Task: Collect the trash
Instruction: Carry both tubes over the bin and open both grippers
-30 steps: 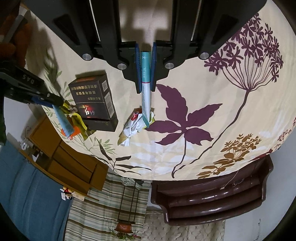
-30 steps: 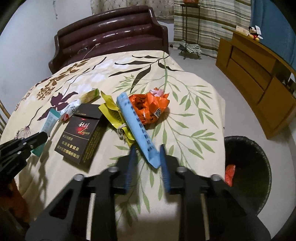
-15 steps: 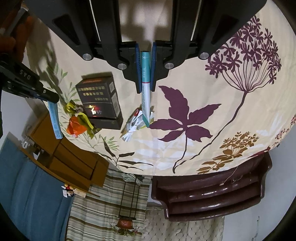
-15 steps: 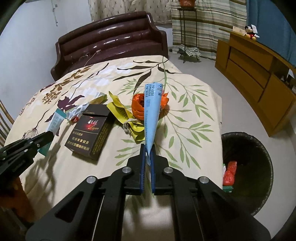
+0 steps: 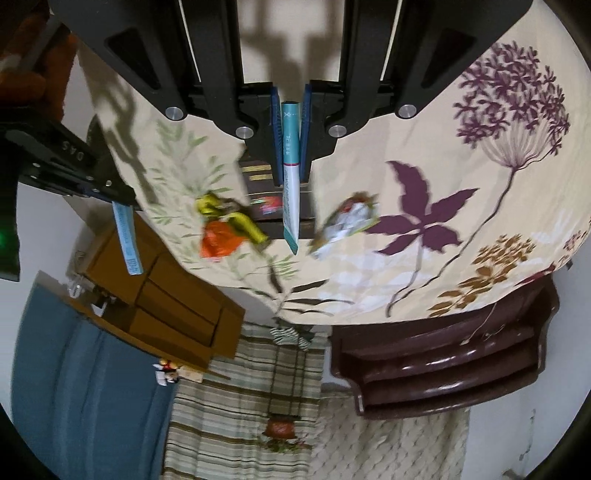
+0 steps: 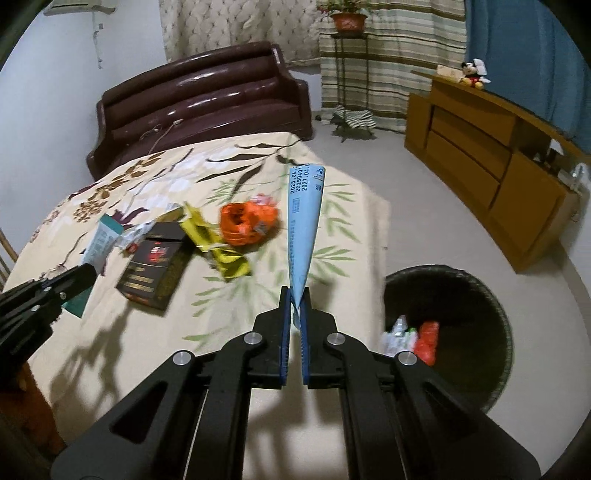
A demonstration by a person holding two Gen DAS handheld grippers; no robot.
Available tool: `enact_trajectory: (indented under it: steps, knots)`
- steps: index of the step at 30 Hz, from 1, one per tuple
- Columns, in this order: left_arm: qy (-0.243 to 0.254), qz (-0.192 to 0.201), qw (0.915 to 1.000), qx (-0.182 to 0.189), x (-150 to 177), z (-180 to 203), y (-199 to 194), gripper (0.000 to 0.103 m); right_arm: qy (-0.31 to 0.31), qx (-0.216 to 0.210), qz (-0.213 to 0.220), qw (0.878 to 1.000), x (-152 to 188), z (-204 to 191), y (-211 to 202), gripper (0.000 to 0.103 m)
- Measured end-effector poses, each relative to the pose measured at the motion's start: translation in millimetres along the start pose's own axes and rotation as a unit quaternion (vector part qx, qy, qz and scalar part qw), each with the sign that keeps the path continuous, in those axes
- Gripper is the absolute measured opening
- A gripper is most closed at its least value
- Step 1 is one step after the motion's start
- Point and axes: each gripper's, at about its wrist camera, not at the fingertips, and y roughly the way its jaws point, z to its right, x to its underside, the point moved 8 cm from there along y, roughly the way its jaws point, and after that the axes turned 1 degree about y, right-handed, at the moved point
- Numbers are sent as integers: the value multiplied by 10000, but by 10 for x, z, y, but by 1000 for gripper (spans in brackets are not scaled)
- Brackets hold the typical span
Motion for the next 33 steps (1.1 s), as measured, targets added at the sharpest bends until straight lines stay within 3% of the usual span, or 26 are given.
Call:
enact_trajectory:
  steps: [17,33]
  knots:
    - [698,-56,9951,702,-164,1262,439,9,518,800,182,9953,100,1069,-147,5]
    - [1159,-243,9893,849,-184,1977,867,9,834,1075,64,9907,300,1630,-30,5]
